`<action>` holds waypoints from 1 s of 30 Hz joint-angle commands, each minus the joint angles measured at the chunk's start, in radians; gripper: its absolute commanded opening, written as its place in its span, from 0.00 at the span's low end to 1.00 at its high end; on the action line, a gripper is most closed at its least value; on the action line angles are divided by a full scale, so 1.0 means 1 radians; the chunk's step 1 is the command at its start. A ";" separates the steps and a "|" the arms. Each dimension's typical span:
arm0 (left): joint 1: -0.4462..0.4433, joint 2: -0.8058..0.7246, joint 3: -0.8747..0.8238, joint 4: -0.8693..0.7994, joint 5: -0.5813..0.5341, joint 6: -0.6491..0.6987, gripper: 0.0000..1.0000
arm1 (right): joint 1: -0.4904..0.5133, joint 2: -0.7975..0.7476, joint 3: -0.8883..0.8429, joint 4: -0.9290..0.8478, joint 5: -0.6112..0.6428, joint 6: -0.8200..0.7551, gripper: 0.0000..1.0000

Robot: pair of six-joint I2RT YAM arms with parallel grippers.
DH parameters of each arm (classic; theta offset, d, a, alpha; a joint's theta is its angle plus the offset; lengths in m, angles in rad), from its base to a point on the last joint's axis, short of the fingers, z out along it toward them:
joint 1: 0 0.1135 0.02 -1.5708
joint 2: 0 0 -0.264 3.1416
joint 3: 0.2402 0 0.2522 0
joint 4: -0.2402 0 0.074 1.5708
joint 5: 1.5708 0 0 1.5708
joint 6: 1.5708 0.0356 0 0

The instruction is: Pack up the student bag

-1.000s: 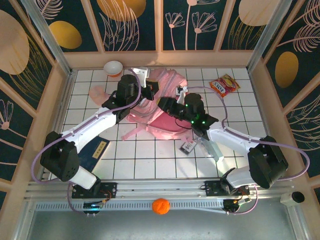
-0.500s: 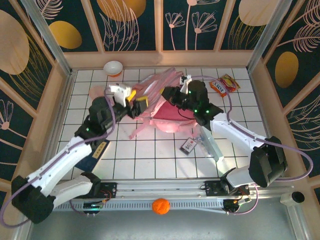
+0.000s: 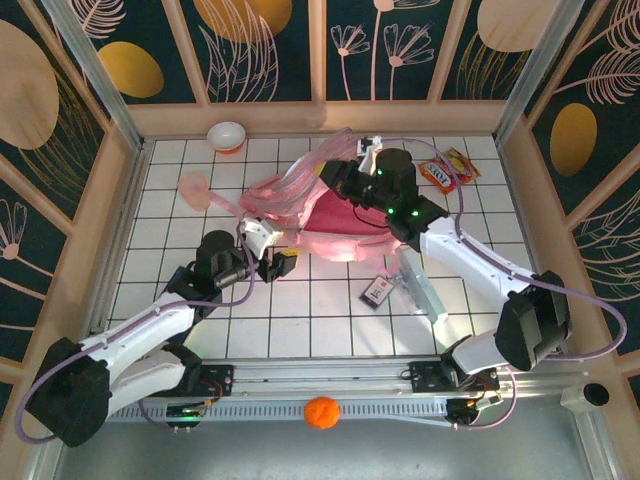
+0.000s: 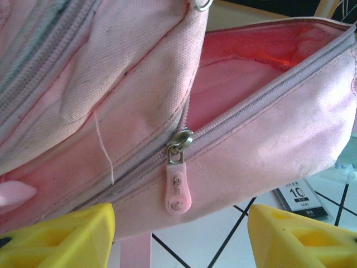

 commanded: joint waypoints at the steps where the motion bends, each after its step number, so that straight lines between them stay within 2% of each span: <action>1: 0.005 0.008 -0.009 0.156 0.048 0.000 0.64 | 0.007 0.002 0.081 0.142 -0.023 -0.011 0.00; 5: 0.004 0.043 -0.005 0.188 0.039 -0.007 0.61 | 0.017 0.016 0.085 0.153 -0.030 -0.001 0.00; 10: 0.004 0.092 -0.003 0.231 -0.022 -0.016 0.56 | 0.029 0.022 0.086 0.165 -0.028 0.007 0.00; 15: 0.004 0.112 0.000 0.229 -0.138 -0.023 0.36 | 0.031 0.016 0.088 0.158 -0.024 0.008 0.00; 19: 0.004 0.101 -0.001 0.214 -0.152 -0.024 0.14 | 0.031 0.016 0.099 0.144 -0.025 0.002 0.00; 22: 0.004 0.089 -0.007 0.192 -0.155 -0.024 0.04 | 0.032 0.015 0.107 0.134 -0.025 -0.002 0.00; 26: 0.004 0.071 -0.012 0.156 -0.185 -0.029 0.00 | 0.031 0.015 0.121 0.122 -0.030 -0.007 0.00; 30: 0.004 0.077 -0.010 0.109 -0.323 -0.065 0.00 | 0.031 0.010 0.137 0.107 -0.039 -0.011 0.00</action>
